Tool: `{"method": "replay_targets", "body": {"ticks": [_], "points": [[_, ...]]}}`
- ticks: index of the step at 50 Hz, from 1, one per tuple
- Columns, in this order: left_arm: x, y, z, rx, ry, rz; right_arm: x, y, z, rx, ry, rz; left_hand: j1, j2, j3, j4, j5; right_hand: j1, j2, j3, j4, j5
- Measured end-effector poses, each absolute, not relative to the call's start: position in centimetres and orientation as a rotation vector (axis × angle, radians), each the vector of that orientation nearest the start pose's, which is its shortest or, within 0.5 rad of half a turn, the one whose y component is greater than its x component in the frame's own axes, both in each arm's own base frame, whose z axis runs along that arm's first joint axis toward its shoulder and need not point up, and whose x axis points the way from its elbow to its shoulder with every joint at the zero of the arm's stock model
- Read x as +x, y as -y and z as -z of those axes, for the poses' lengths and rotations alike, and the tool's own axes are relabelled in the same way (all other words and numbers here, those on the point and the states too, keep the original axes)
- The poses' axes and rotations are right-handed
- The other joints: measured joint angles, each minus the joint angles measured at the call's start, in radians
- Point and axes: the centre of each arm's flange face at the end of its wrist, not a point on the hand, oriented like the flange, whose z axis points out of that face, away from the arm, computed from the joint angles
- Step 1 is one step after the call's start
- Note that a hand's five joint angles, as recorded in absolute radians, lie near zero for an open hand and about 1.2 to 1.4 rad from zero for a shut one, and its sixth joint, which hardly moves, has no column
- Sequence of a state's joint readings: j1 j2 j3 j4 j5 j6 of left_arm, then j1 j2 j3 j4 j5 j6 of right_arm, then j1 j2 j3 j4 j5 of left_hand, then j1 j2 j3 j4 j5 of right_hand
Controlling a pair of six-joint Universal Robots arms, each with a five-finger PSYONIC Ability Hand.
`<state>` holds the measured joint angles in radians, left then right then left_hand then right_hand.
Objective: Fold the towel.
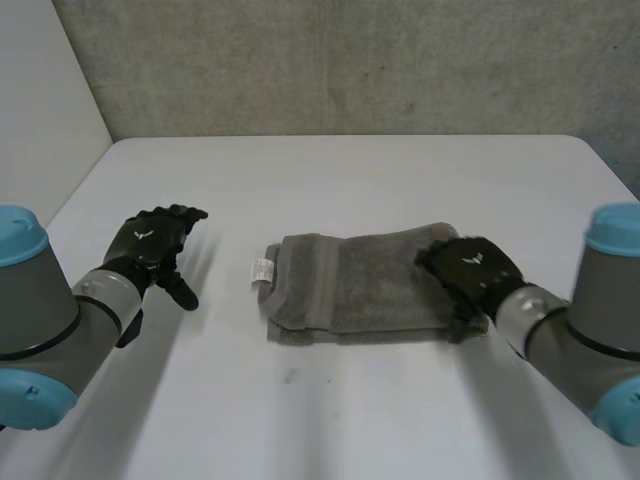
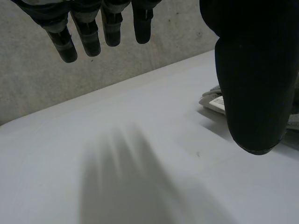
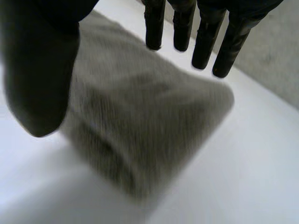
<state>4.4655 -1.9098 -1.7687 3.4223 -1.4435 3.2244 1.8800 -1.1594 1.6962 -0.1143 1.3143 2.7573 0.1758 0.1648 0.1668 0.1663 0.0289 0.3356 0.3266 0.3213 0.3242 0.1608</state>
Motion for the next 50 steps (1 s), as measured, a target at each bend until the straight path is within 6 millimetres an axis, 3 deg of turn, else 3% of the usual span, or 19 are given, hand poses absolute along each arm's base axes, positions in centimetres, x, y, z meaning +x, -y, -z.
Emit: {"method": "replay_targets", "body": {"ticks": [5,9,12,17,23,28,32,35,39,42,47,49,50], "points": [[-22.0,28.5,-16.6,0.57,-2.6,2.025,22.4,27.3,-13.2,-0.98,-2.294,1.625,0.0,0.0,0.0,0.0,0.0,0.292,0.306,0.308,0.303,0.298],[-22.2,28.4,-16.5,0.578,-2.603,2.024,21.6,28.0,-12.4,-0.953,-2.296,1.659,0.0,0.0,0.0,0.0,0.0,0.74,0.741,0.755,0.736,0.725],[-22.3,28.3,-16.5,0.584,-2.605,2.025,21.4,28.4,-12.0,-0.938,-2.3,1.683,0.0,0.0,0.0,0.0,0.0,0.939,0.935,0.989,0.986,0.968],[-22.4,28.1,-16.4,0.589,-2.608,2.022,21.0,29.0,-12.1,-0.92,-2.325,1.725,0.0,0.0,0.0,0.0,0.0,0.951,0.938,1.013,1.018,0.994],[-22.4,28.0,-16.4,0.592,-2.603,2.031,21.0,29.5,-13.7,-0.949,-2.32,1.829,0.0,0.0,0.0,0.0,0.0,0.957,0.939,1.013,1.018,0.994],[-22.6,27.9,-16.4,0.596,-2.596,2.042,24.7,28.9,-16.7,-1.15,-2.128,1.966,0.0,0.0,0.0,0.0,0.0,0.969,0.954,1.013,1.019,1.005],[-22.6,27.9,-16.5,0.596,-2.59,2.05,30.3,26.6,-18.2,-1.354,-1.887,2.002,0.0,0.0,0.0,0.0,0.0,0.97,0.954,1.013,1.019,1.005],[-22.6,27.9,-16.7,0.593,-2.587,2.054,33.9,24.6,-18.0,-1.475,-1.761,1.963,0.0,0.0,0.0,0.0,0.0,0.97,0.954,1.013,1.019,1.005],[-22.6,27.9,-17.0,0.591,-2.579,2.064,38.1,21.4,-16.0,-1.649,-1.647,1.833,0.0,0.0,0.0,0.0,0.0,0.97,0.954,1.013,1.019,1.005],[-22.6,27.9,-17.5,0.589,-2.566,2.081,39.7,19.5,-14.1,-1.748,-1.613,1.73,0.0,0.0,0.0,0.0,0.0,0.97,0.954,1.013,1.019,1.005],[-22.7,27.8,-18.8,0.589,-2.529,2.133,40.6,18.1,-12.8,-1.801,-1.602,1.647,0.0,0.0,0.0,0.0,0.0,0.97,0.966,1.015,1.019,1.005],[-22.9,27.9,-19.5,0.592,-2.506,2.165,40.6,18.1,-13.2,-1.778,-1.604,1.652,0.0,0.0,0.0,0.0,0.0,0.826,0.822,0.857,0.857,0.837],[-23.0,28.0,-19.9,0.594,-2.492,2.184,40.6,18.2,-13.8,-1.746,-1.608,1.663,0.0,0.0,0.0,0.0,0.0,0.627,0.617,0.654,0.656,0.63]]}}
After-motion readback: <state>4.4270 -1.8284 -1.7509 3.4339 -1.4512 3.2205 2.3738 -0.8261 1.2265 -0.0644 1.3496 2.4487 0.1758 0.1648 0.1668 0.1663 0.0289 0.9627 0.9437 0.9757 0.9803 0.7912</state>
